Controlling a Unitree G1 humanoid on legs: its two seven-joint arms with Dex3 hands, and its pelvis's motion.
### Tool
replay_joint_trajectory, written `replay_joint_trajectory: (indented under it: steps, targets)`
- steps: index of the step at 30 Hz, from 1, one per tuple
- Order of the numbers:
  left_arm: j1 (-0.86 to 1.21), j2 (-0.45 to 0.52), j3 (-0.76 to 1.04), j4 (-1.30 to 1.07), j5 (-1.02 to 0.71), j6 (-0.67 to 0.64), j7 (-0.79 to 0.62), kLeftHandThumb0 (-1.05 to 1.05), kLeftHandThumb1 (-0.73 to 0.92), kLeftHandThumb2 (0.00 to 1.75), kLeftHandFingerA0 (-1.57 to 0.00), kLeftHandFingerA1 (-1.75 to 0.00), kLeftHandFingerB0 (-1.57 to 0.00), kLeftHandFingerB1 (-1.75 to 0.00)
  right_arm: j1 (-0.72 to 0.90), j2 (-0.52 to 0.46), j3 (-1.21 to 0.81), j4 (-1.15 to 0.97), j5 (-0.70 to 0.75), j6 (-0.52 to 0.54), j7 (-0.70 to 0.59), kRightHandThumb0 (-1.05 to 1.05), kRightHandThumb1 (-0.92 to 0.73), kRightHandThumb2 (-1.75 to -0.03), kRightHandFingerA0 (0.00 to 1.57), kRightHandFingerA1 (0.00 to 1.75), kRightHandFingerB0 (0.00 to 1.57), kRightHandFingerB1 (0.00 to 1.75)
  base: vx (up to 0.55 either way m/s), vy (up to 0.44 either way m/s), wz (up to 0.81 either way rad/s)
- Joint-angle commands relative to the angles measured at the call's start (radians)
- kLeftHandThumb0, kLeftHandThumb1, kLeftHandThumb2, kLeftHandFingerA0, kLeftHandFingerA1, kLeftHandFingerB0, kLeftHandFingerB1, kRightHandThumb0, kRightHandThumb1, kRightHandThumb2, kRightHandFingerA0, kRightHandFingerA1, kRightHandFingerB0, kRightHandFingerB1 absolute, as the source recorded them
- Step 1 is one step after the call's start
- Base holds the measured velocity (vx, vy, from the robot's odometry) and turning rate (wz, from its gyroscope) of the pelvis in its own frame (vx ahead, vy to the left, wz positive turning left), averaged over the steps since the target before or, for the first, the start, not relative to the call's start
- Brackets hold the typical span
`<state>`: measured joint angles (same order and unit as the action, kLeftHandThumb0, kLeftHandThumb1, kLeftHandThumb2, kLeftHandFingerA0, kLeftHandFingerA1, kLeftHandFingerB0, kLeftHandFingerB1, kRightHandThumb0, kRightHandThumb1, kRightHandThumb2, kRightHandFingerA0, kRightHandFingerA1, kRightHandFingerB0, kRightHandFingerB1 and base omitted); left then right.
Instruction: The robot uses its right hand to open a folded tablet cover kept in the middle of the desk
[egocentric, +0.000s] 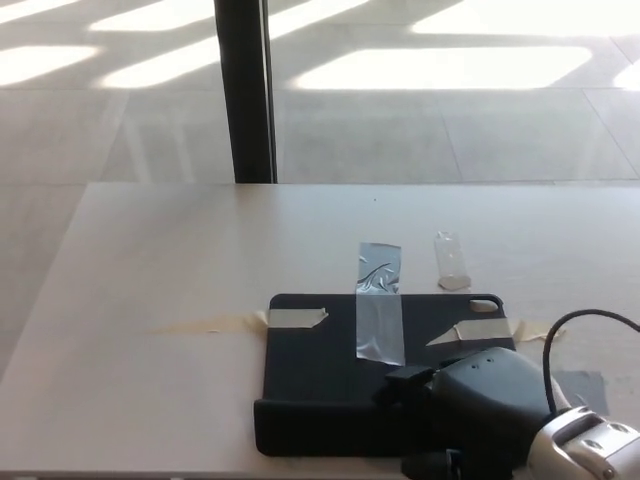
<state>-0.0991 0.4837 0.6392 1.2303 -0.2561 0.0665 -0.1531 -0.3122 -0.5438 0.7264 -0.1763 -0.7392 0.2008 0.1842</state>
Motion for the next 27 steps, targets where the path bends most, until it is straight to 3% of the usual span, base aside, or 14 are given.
replay_joint_trajectory:
  steps: [1,2,4,8,9,10,11,14,15,16,17,21,22,27]
  targets:
    - [-0.022,0.063,-0.003,0.001,-0.022,0.0,-0.017,-0.88,0.88,0.67,-0.62,-0.76,-0.46,-0.6,0.362,0.001,0.013,-0.186,-0.354,0.292,0.007,-0.93,-0.76,-1.25,0.6,1.11,0.3,0.51,0.0,0.0,0.0]
    - [-0.021,0.062,-0.005,0.002,-0.02,-0.004,-0.017,-0.88,0.89,0.67,-0.63,-0.77,-0.47,-0.61,0.397,-0.003,0.006,-0.205,-0.359,0.284,-0.01,-1.03,-0.92,-0.81,0.59,1.33,0.4,0.43,0.0,0.0,0.0]
    - [-0.022,0.062,-0.003,0.001,-0.022,-0.003,-0.016,-0.87,0.9,0.68,-0.6,-0.77,-0.47,-0.61,0.465,-0.016,-0.009,-0.263,-0.355,0.273,-0.004,-0.99,-0.92,-0.8,0.54,0.62,0.31,0.41,0.0,0.0,0.0]
    - [-0.021,0.063,-0.002,-0.002,-0.023,-0.001,-0.016,-0.87,0.9,0.68,-0.61,-0.77,-0.47,-0.61,0.592,-0.034,-0.052,-0.34,-0.3,0.238,-0.044,-0.97,-0.92,-0.77,0.51,0.62,0.34,0.43,0.0,0.0,0.0]
    - [-0.022,0.063,-0.002,-0.001,-0.023,-0.001,-0.014,-0.86,0.9,0.68,-0.6,-0.75,-0.47,-0.6,0.616,-0.037,-0.063,-0.363,-0.284,0.242,-0.029,-0.95,-0.78,-1.16,0.44,0.65,0.28,0.51,0.0,0.0,0.0]
    - [-0.026,0.065,-0.001,0.002,-0.023,-0.001,-0.011,-0.86,0.9,0.68,-0.62,-0.75,-0.47,-0.6,0.628,-0.039,-0.078,-0.371,-0.27,0.231,-0.029,-0.93,-0.92,-0.74,0.47,0.56,0.33,0.4,0.0,0.0,0.0]
    - [-0.028,0.066,-0.001,0.002,-0.022,0.001,-0.01,-0.86,0.9,0.68,-0.61,-0.76,-0.47,-0.6,0.652,-0.039,-0.099,-0.386,-0.243,0.221,-0.036,-0.91,-0.75,-1.14,0.46,0.65,0.3,0.51,0.0,0.0,0.0]
    - [-0.027,0.065,0.004,0.001,-0.029,0.001,-0.019,-0.86,0.91,0.67,-0.57,-0.76,-0.45,-0.61,0.735,-0.02,-0.188,-0.444,-0.109,0.206,-0.029,-0.96,-0.79,-1.15,0.48,0.67,0.25,0.49,0.0,0.0,0.0]
    - [-0.024,0.062,-0.003,-0.003,-0.022,0.0,-0.012,-0.89,0.68,1.02,-0.59,-0.76,-0.45,-0.65,0.78,0.01,-0.266,-0.461,0.043,0.183,-0.024,-0.93,-0.76,-1.14,0.51,0.65,0.22,0.48,0.0,0.0,0.0]
    - [-0.024,0.062,-0.004,-0.003,-0.021,0.0,-0.011,-0.89,0.68,1.02,-0.59,-0.76,-0.45,-0.65,0.788,0.016,-0.277,-0.463,0.054,0.178,-0.02,-0.93,-0.76,-1.14,0.51,0.65,0.22,0.48,0.0,0.0,0.0]
    - [-0.025,0.062,-0.004,-0.001,-0.021,0.001,-0.009,-0.88,0.68,1.02,-0.59,-0.76,-0.45,-0.65,0.799,0.03,-0.299,-0.463,0.085,0.174,-0.012,-0.91,-0.92,-0.7,0.56,0.59,0.27,0.34,0.0,0.0,0.0]
    - [-0.025,0.055,0.003,0.001,-0.028,0.001,-0.008,-0.87,0.91,0.68,-0.61,-0.76,-0.47,-0.61,0.84,0.095,-0.419,-0.446,0.284,0.13,0.038,-0.94,-0.8,-1.19,0.6,0.7,0.24,0.47,0.0,0.0,0.0]
    - [-0.025,0.054,0.003,0.0,-0.028,0.002,-0.008,-0.87,0.91,0.68,-0.58,-0.75,-0.46,-0.61,0.844,0.11,-0.429,-0.456,0.294,0.149,0.054,-0.92,-0.92,-0.72,0.63,0.64,0.34,0.37,0.0,0.0,0.0]
    - [-0.031,0.051,0.005,-0.002,-0.032,0.008,-0.005,-0.86,0.91,0.68,-0.58,-0.76,-0.47,-0.61,0.857,0.199,-0.495,-0.502,0.366,0.293,0.151,-0.91,-0.92,-0.72,0.69,0.61,0.32,0.37,0.0,0.0,0.0]
